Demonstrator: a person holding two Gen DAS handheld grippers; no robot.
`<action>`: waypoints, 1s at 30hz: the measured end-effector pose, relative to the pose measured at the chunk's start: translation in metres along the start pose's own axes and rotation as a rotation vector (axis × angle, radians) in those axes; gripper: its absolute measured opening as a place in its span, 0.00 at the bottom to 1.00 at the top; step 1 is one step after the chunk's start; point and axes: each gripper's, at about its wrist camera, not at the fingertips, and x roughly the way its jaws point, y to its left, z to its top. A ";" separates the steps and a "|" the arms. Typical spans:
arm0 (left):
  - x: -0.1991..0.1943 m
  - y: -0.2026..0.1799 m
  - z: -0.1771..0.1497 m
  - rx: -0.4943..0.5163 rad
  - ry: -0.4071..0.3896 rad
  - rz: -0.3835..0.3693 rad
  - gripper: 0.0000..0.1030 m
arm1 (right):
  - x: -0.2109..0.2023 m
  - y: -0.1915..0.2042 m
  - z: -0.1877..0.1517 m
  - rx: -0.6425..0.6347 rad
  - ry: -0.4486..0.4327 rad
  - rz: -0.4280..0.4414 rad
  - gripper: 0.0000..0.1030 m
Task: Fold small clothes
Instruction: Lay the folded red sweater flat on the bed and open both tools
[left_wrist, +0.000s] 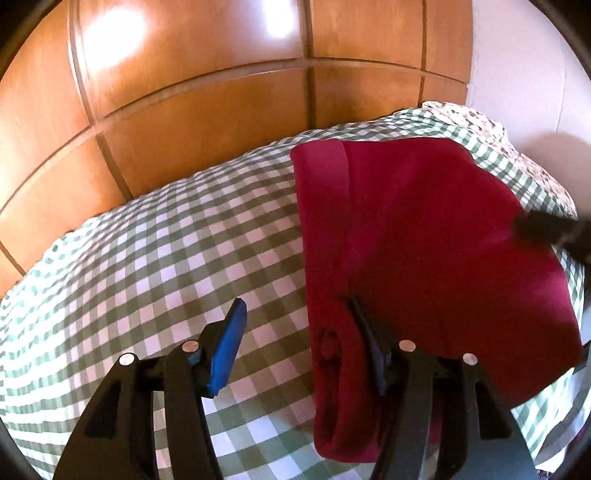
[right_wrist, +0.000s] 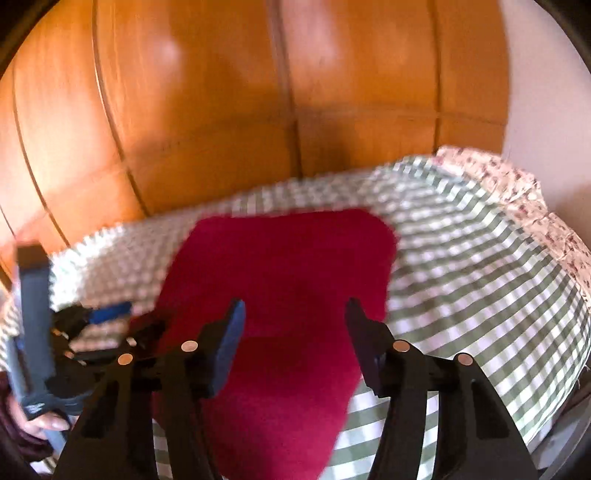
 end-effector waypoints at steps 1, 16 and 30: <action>0.002 0.004 0.000 -0.016 0.005 -0.006 0.58 | 0.014 0.003 -0.006 -0.006 0.044 -0.016 0.54; -0.017 0.012 -0.013 -0.113 -0.025 -0.001 0.66 | -0.009 0.023 -0.027 0.000 -0.012 -0.135 0.55; -0.022 0.017 -0.025 -0.153 -0.016 -0.017 0.68 | -0.025 0.056 -0.069 -0.122 0.017 -0.228 0.57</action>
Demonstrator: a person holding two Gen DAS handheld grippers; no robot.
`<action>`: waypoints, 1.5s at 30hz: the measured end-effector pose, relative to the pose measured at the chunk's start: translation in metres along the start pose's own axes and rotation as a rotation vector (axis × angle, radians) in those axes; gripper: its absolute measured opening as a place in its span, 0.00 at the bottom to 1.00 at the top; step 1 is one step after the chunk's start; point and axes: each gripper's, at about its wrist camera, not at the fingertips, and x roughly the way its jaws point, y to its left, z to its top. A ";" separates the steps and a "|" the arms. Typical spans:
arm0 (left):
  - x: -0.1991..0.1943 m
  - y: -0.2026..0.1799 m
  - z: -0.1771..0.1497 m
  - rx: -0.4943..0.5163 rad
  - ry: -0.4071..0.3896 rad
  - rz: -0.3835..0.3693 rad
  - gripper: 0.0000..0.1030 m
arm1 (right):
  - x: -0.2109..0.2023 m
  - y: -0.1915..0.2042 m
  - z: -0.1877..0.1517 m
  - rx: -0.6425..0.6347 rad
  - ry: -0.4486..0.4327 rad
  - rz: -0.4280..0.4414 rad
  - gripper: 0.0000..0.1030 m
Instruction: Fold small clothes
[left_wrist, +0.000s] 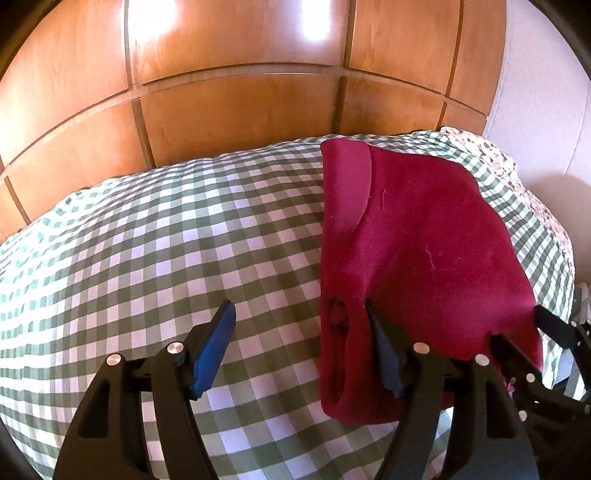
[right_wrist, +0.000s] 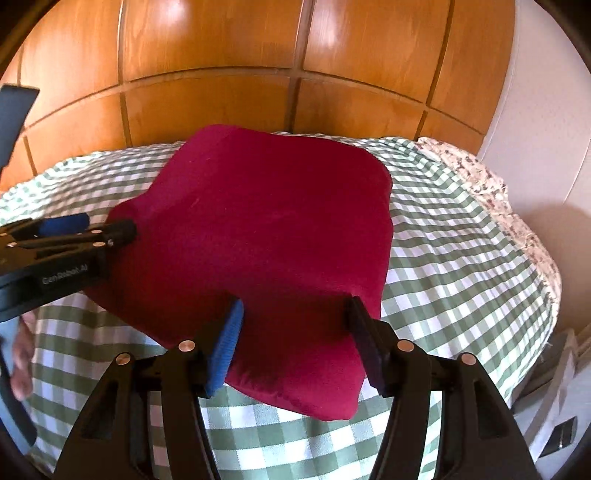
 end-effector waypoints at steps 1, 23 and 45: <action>-0.003 0.001 0.000 -0.006 -0.005 -0.002 0.68 | -0.001 0.000 0.001 0.010 0.004 0.001 0.57; -0.092 0.017 -0.035 -0.071 -0.143 0.107 0.93 | -0.078 -0.013 0.001 0.279 -0.107 -0.104 0.96; -0.113 0.007 -0.036 -0.069 -0.193 0.121 0.97 | -0.087 -0.014 -0.007 0.332 -0.141 -0.119 0.96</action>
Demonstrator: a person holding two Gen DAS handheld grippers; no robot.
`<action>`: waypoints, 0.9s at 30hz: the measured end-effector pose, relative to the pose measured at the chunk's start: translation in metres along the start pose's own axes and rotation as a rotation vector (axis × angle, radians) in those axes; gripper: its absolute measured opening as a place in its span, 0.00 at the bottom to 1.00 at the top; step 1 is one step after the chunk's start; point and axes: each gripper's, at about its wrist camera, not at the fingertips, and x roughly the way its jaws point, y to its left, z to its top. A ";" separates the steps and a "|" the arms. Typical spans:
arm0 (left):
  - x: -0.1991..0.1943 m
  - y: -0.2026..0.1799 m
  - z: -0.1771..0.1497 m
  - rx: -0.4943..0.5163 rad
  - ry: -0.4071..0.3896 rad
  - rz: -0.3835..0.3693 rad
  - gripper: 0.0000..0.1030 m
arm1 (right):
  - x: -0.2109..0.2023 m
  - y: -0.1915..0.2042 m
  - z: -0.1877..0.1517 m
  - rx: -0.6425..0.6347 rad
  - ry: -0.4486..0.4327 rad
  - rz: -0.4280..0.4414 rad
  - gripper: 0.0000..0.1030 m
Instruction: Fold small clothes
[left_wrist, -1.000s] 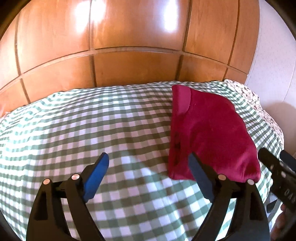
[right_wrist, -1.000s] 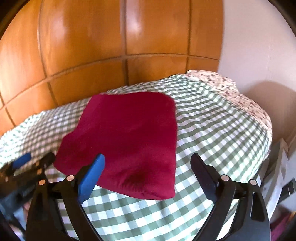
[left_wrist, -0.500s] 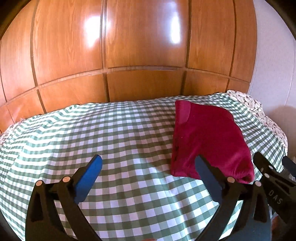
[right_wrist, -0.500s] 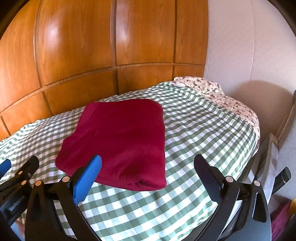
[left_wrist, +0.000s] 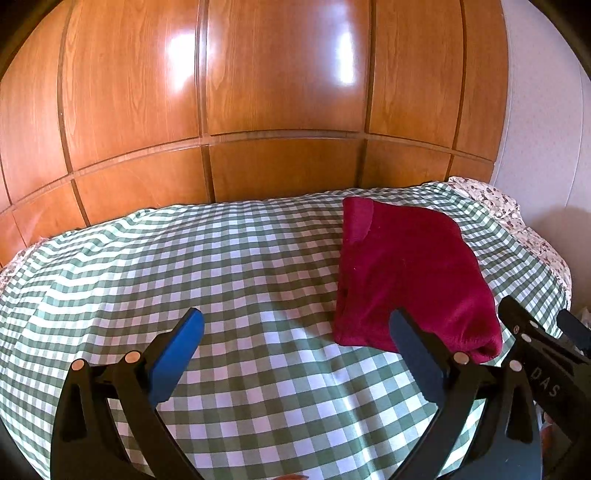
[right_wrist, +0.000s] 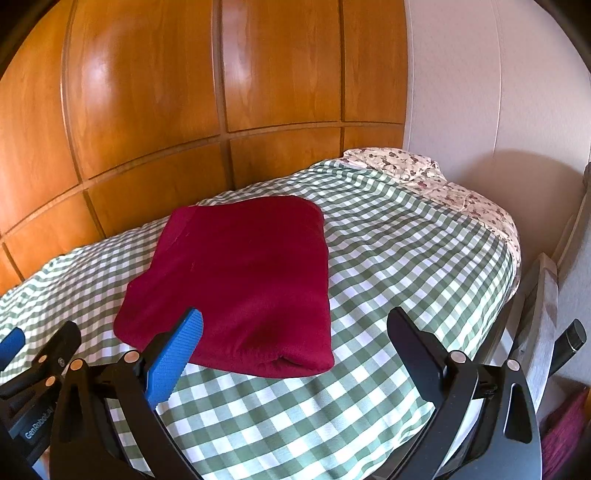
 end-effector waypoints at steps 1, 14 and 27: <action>0.000 0.000 0.000 0.000 -0.001 -0.001 0.97 | 0.000 0.000 0.000 0.002 0.002 0.002 0.96; -0.005 0.000 0.002 -0.001 -0.016 -0.004 0.97 | -0.003 0.003 0.000 0.003 -0.004 0.006 0.96; -0.010 -0.001 0.002 0.018 -0.031 0.001 0.97 | 0.000 0.004 -0.003 0.004 0.007 0.020 0.96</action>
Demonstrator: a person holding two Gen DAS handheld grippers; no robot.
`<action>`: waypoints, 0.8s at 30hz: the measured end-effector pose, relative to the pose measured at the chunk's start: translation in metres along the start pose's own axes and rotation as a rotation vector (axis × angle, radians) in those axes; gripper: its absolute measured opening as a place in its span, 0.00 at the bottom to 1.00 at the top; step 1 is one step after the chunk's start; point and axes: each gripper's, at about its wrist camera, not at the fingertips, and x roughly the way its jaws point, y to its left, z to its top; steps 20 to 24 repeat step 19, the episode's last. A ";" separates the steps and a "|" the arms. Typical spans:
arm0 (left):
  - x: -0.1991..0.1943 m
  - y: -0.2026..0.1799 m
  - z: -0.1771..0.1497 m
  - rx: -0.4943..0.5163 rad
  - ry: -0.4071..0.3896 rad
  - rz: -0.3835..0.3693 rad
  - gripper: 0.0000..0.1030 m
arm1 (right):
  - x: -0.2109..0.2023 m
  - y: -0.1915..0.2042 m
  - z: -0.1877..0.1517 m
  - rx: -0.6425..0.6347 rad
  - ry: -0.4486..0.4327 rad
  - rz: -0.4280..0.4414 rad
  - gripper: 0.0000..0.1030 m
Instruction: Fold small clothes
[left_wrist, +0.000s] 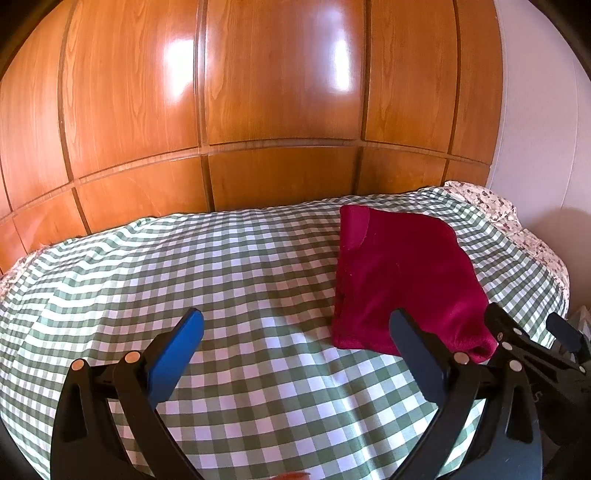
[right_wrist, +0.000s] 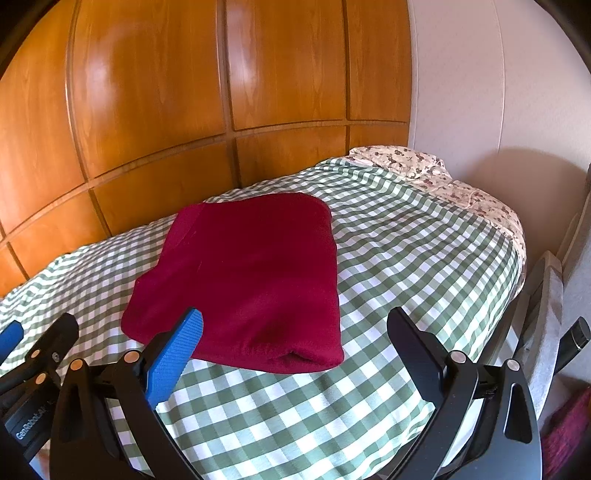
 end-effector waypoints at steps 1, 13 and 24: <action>0.000 0.000 0.000 0.003 0.001 -0.002 0.97 | -0.001 0.000 -0.001 0.001 -0.001 0.000 0.96; 0.016 0.007 -0.003 -0.025 0.044 -0.002 0.97 | 0.008 -0.004 -0.003 0.000 0.014 0.013 0.96; 0.030 0.012 -0.009 -0.047 0.085 0.009 0.97 | 0.024 -0.038 0.023 0.089 0.010 0.007 0.96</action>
